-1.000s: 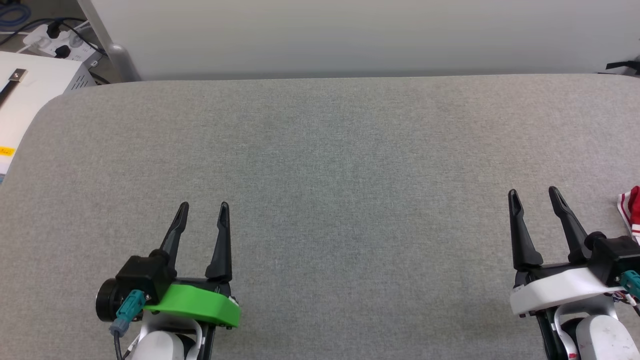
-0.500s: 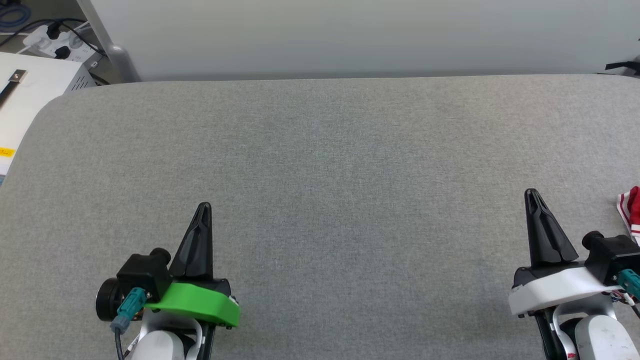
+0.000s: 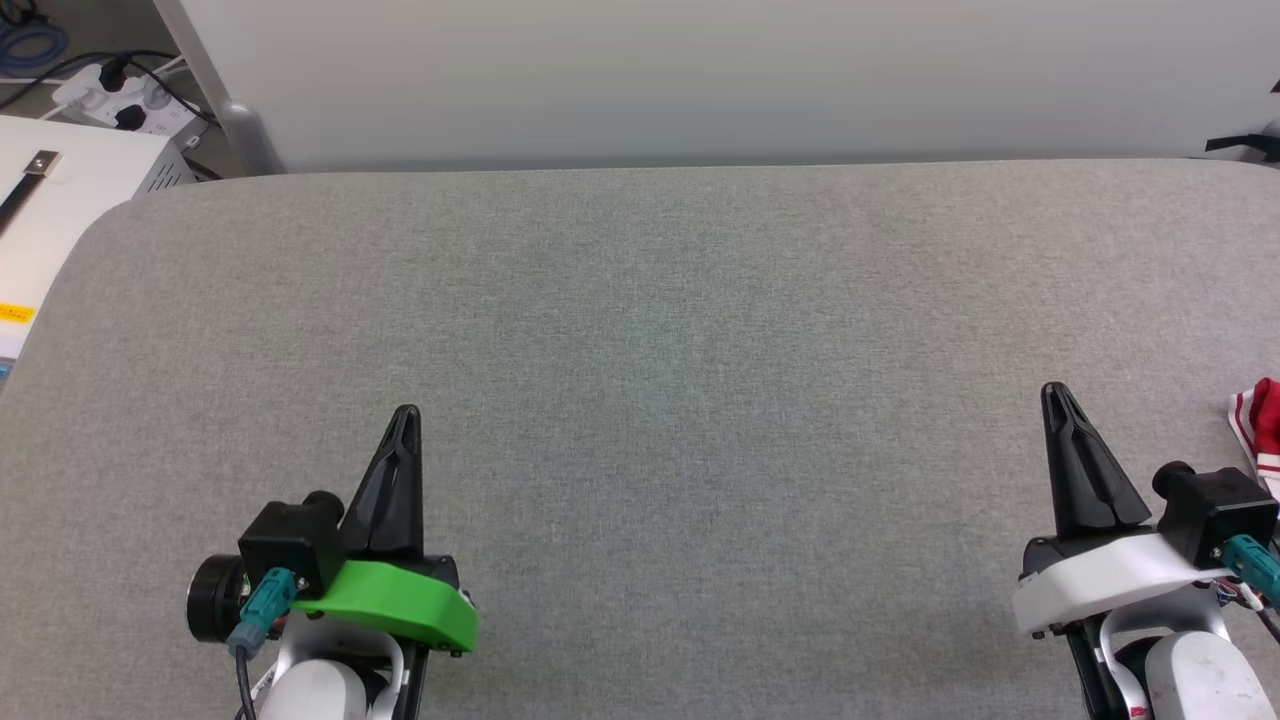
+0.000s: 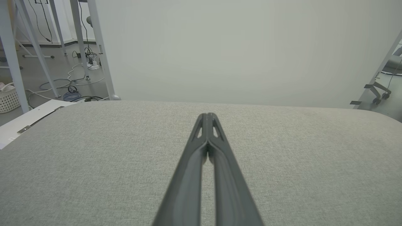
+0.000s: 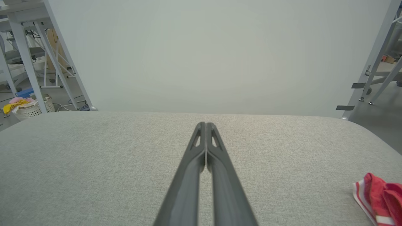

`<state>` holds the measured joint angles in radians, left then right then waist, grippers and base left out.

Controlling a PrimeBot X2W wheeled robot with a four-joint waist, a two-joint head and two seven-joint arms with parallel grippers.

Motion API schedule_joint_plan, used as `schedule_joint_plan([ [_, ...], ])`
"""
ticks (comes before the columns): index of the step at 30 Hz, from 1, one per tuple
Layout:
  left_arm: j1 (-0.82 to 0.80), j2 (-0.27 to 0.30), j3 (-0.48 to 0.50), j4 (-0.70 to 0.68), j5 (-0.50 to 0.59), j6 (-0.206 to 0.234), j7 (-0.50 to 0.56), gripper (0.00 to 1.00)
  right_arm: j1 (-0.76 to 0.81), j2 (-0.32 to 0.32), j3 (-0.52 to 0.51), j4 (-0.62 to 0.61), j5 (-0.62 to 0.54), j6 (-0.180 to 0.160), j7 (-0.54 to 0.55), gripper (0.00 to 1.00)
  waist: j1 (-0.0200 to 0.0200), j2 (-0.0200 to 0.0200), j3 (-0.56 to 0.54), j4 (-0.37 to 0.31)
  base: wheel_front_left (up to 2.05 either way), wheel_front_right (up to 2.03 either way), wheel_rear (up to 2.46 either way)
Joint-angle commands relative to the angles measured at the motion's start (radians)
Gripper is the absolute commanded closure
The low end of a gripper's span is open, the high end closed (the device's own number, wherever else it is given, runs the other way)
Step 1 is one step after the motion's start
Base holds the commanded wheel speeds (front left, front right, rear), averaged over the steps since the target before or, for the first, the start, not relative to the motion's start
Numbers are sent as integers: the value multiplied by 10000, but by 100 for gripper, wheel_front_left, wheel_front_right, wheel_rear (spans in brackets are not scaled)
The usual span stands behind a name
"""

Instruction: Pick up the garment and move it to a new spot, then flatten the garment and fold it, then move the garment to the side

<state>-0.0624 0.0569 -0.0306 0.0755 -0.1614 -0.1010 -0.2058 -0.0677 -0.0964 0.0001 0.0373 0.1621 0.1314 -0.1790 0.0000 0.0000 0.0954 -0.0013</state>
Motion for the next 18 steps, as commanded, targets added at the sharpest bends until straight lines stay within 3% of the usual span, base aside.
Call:
schedule_joint_plan([
  [1,132,-14,22,-58,109,75,61,100,127,42,3,-51,-79,-2,50,100,0,0,-14,1,0,0,0],
  [18,216,-23,71,-177,366,235,403,100,222,114,2,-107,-343,-3,348,100,0,0,-175,3,0,0,0],
])
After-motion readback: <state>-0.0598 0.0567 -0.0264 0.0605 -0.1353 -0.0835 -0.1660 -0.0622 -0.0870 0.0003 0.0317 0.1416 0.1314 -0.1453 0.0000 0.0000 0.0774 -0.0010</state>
